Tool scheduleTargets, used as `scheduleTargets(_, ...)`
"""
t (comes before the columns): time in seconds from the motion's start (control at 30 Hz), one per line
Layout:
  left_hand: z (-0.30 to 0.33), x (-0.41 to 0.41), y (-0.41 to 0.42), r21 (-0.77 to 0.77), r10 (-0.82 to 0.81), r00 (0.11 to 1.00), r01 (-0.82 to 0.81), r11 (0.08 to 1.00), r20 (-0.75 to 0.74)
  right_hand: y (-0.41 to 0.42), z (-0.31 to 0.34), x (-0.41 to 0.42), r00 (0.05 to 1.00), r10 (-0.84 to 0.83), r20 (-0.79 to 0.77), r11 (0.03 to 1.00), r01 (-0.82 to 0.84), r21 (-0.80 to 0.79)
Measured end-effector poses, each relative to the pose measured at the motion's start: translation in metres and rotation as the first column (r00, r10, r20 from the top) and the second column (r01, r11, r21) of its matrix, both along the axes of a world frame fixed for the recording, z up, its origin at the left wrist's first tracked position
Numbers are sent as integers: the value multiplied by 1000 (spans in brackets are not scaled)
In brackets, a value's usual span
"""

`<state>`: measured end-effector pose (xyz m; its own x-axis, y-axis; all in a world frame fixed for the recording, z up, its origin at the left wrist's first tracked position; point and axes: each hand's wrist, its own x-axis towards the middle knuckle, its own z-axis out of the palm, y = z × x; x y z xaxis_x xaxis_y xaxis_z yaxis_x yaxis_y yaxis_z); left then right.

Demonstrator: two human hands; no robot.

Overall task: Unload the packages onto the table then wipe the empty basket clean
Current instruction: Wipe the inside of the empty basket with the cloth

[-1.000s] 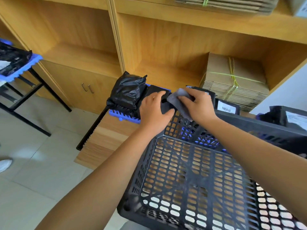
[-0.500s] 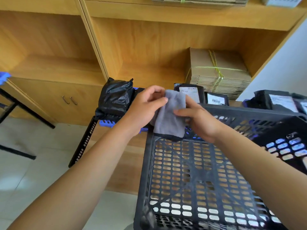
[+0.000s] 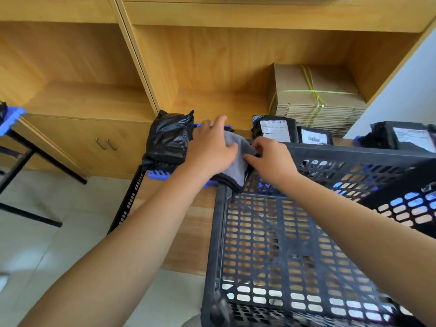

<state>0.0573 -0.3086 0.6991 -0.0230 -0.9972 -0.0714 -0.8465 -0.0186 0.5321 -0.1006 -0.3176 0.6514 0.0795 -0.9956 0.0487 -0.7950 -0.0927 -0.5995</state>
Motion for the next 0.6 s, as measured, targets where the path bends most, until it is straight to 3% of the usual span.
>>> scheduleTargets(0.1, -10, -25, 7, 102, -62, 979, 43, 994, 192, 1, 1, 2, 960, 60, -274, 977, -113, -181)
scheduleTargets(0.2, -18, -37, 8, 216, -11, 965, -47, 975, 262, -6, 9, -8, 938, 71, -340, 911, -200, -361)
scheduleTargets(0.23, -18, -39, 5, 239, 0, 959, -70, 969, 282, -11, 14, -13, 929, 109, -353, 905, -240, -352)
scheduleTargets(0.33, -12, -43, -5, 279, -15, 933, -92, 956, 359, -38, 29, -33, 865, 298, -405, 945, -328, -6)
scheduleTargets(0.4, -8, -48, -10, 298, -20, 918, -109, 949, 397, -58, 35, -46, 781, 395, -484, 918, -322, 231)
scheduleTargets(0.47, -7, -52, -16, 301, 10, 912, -145, 942, 410, -71, 30, -53, 728, 455, -512, 888, -333, 317)
scheduleTargets(0.6, -15, -57, -24, 195, 80, 845, -213, 957, 528, -76, 10, -52, 784, 479, -393, 861, -335, 382)
